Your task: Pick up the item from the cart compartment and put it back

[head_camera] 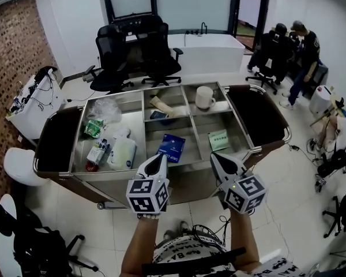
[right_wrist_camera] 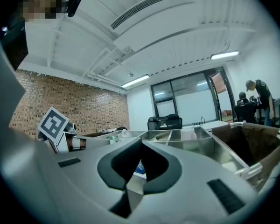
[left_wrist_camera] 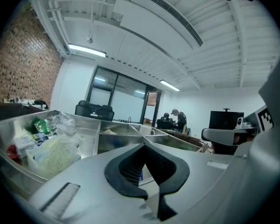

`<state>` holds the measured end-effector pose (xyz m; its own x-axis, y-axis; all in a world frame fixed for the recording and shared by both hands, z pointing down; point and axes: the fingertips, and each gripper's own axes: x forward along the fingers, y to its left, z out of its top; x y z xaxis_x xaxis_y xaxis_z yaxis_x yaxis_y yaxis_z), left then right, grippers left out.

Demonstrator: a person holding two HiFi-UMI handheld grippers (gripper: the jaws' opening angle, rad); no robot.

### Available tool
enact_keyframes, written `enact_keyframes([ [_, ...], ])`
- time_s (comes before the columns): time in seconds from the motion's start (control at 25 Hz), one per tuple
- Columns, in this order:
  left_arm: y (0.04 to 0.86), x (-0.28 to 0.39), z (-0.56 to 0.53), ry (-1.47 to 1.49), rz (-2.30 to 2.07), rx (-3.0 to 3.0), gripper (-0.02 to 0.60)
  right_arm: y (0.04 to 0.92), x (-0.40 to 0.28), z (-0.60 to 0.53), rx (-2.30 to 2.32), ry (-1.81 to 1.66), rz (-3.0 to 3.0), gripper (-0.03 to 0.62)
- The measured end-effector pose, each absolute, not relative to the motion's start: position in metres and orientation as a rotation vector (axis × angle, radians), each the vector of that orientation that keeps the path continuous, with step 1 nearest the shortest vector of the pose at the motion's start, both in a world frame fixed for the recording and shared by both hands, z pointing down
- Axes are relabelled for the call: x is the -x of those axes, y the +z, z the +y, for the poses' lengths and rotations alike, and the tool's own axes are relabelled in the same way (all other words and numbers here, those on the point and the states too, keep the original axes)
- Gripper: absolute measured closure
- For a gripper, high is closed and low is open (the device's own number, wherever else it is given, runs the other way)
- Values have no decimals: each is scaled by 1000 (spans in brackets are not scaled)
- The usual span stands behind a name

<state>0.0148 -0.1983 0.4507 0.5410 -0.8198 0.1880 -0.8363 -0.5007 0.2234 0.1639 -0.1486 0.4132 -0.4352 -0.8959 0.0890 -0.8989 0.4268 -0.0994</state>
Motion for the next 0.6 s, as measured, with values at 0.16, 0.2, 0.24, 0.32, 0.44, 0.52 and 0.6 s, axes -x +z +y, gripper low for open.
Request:
enact_keyframes([
  [0.16,447,-10,-201,62,-1383,-2494,580,409,-161,-152,-1654,176,-2625,584],
  [0.2,445,-10,-201,60,-1383,-2498,580,407,-159,-153,-1652,174,-2627,585],
  [0.24,445,-9,-201,60,-1382,-2500,580,407,-158,-154,-1648,173,-2629,585],
  [0.32,444,-8,-199,63,-1383,-2498,580,407,-153,-155,-1635,177,-2635,585],
  [0.44,444,-4,-201,59,-1388,-2490,580,408,-148,-156,-1616,179,-2639,585],
  [0.52,444,-2,-202,56,-1389,-2491,580,407,-145,-158,-1610,174,-2640,585],
  [0.6,443,-1,-202,54,-1386,-2494,580,405,-143,-158,-1607,168,-2640,585],
])
